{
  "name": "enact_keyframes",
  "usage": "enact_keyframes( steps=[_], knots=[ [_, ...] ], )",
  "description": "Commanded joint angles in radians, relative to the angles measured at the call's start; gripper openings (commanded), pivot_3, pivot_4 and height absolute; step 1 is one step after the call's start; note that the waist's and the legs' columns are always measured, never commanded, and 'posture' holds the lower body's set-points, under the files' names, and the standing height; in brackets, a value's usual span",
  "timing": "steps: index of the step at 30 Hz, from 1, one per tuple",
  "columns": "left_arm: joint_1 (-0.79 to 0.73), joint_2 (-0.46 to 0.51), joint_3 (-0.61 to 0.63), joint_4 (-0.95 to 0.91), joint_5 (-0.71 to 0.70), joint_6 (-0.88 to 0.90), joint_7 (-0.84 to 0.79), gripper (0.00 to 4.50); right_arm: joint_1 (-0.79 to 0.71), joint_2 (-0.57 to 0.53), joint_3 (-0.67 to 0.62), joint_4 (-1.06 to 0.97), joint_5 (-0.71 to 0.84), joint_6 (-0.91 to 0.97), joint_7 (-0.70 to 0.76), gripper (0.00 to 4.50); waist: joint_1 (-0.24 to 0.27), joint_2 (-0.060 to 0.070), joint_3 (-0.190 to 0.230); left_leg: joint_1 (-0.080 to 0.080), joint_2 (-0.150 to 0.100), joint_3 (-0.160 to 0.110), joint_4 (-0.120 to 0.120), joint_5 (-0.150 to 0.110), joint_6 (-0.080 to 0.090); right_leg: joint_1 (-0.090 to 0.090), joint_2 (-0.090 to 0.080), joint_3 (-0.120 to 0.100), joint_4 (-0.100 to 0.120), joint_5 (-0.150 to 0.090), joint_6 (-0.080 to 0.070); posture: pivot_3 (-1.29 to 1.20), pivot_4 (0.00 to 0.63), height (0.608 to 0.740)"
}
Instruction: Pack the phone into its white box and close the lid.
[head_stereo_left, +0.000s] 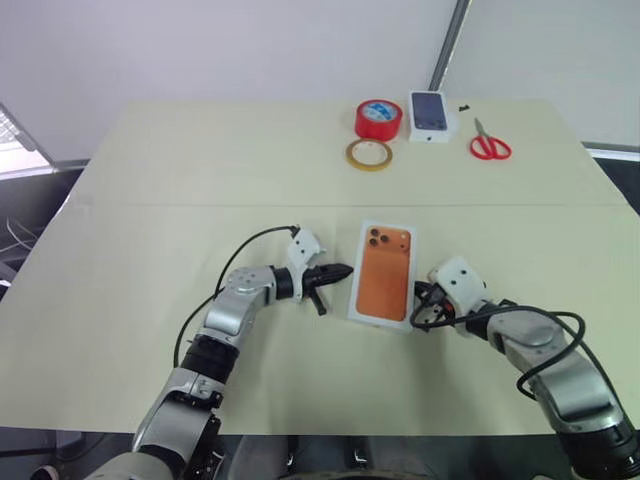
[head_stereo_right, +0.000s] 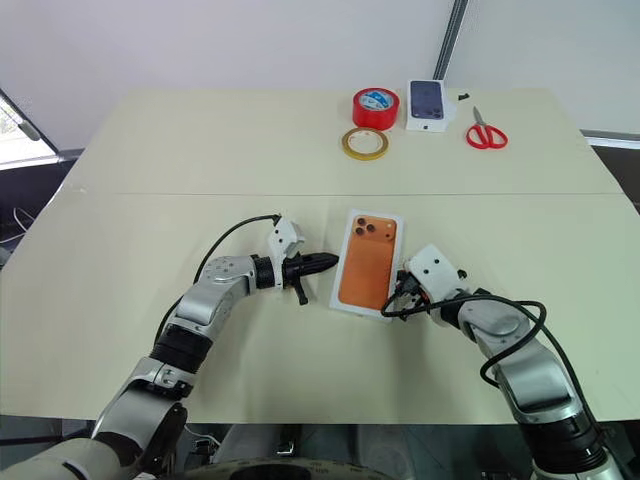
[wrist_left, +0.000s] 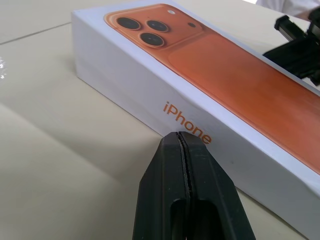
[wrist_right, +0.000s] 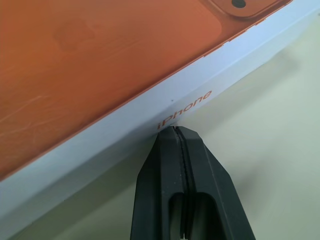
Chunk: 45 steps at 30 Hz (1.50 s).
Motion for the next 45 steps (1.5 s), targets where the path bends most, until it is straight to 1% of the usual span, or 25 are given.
enact_keyframes(
  steps=[1,5,11,16,23,25,28,33,37,41,45],
  knots=[
    [0.011,0.018,-0.032,-0.093,-0.022,0.035,-0.042,0.0,0.045,-0.037,-0.026,-0.094,0.052,0.029,0.065,0.01,0.001,0.0,0.0,0.0,0.0,0.0,0.0,0.0,0.0,0.0,0.0,0.0,0.0,0.0,0.0,0.0,0.15,0.74],
    [0.013,0.024,-0.013,-0.147,-0.062,0.103,-0.044,0.0,0.059,-0.065,-0.062,-0.155,0.1,0.075,0.093,0.01,-0.001,0.0,0.0,0.0,0.0,0.0,0.0,0.0,0.0,0.0,0.0,0.0,0.0,0.0,0.0,0.0,0.15,0.74],
    [-0.031,-0.02,0.008,-0.12,-0.073,0.126,0.003,0.0,-0.043,-0.04,-0.055,-0.094,0.099,0.101,0.064,0.01,-0.002,0.0,0.0,0.0,0.0,0.0,0.0,0.0,0.0,0.0,0.0,0.0,0.0,0.0,0.0,0.0,0.15,0.74],
    [-0.033,-0.025,0.001,-0.116,-0.064,0.117,0.007,0.0,-0.073,-0.032,-0.038,-0.072,0.096,0.098,0.063,0.01,-0.002,0.0,0.0,0.0,0.0,0.0,0.0,0.0,0.0,0.0,0.0,0.0,0.0,0.0,0.0,0.0,0.15,0.74],
    [-0.002,-0.006,-0.008,-0.126,-0.062,0.109,0.005,0.0,-0.032,-0.042,-0.007,-0.078,0.071,0.074,0.066,0.01,-0.003,0.0,0.0,0.001,0.0,0.0,0.0,0.0,0.0,0.0,0.0,0.0,0.0,0.0,0.0,0.0,0.15,0.74],
    [0.005,-0.001,-0.002,-0.137,-0.067,0.108,0.006,0.0,-0.012,-0.071,0.008,-0.076,0.045,0.048,0.078,0.01,-0.002,0.0,0.0,0.0,0.0,0.0,0.0,0.0,0.0,0.0,0.0,0.0,0.0,0.0,0.0,0.0,0.15,0.74],
    [-0.001,0.004,0.016,-0.135,-0.078,0.106,0.013,0.0,0.025,-0.137,-0.006,-0.065,0.009,0.0,0.106,0.01,0.0,0.0,0.0,0.0,0.0,0.0,0.0,0.0,0.0,0.0,0.0,0.0,0.0,0.0,0.0,0.0,0.15,0.74],
    [-0.006,0.005,0.019,-0.124,-0.086,0.099,0.007,0.0,0.083,-0.219,-0.085,-0.077,0.02,-0.035,0.17,0.01,0.001,0.0,0.0,0.0,0.0,0.0,0.0,0.0,0.0,0.001,0.0,0.0,0.0,0.0,0.0,0.0,0.15,0.74],
    [-0.043,-0.001,0.023,-0.061,-0.073,0.063,0.005,0.0,0.09,-0.226,-0.115,-0.038,0.006,-0.055,0.164,0.01,-0.002,0.0,0.0,0.001,0.0,0.0,0.0,0.0,0.0,0.001,0.0,0.0,0.0,0.0,0.0,0.0,0.15,0.74],
    [-0.127,-0.035,0.048,0.045,-0.075,0.022,0.024,0.0,0.069,-0.202,-0.089,-0.013,-0.031,-0.073,0.128,0.01,-0.001,0.0,0.0,0.002,0.0,0.0,0.0,0.0,0.0,0.001,0.0,0.0,0.0,0.0,0.0,0.0,0.15,0.74],
    [-0.174,-0.078,0.045,0.103,-0.069,-0.003,0.028,0.0,0.035,-0.17,-0.071,0.026,-0.07,-0.076,0.086,0.01,0.0,0.0,0.0,0.001,0.0,0.0,0.001,0.0,0.0,0.001,0.0,0.0,0.0,0.0,0.0,0.0,0.15,0.74]
  ],
)
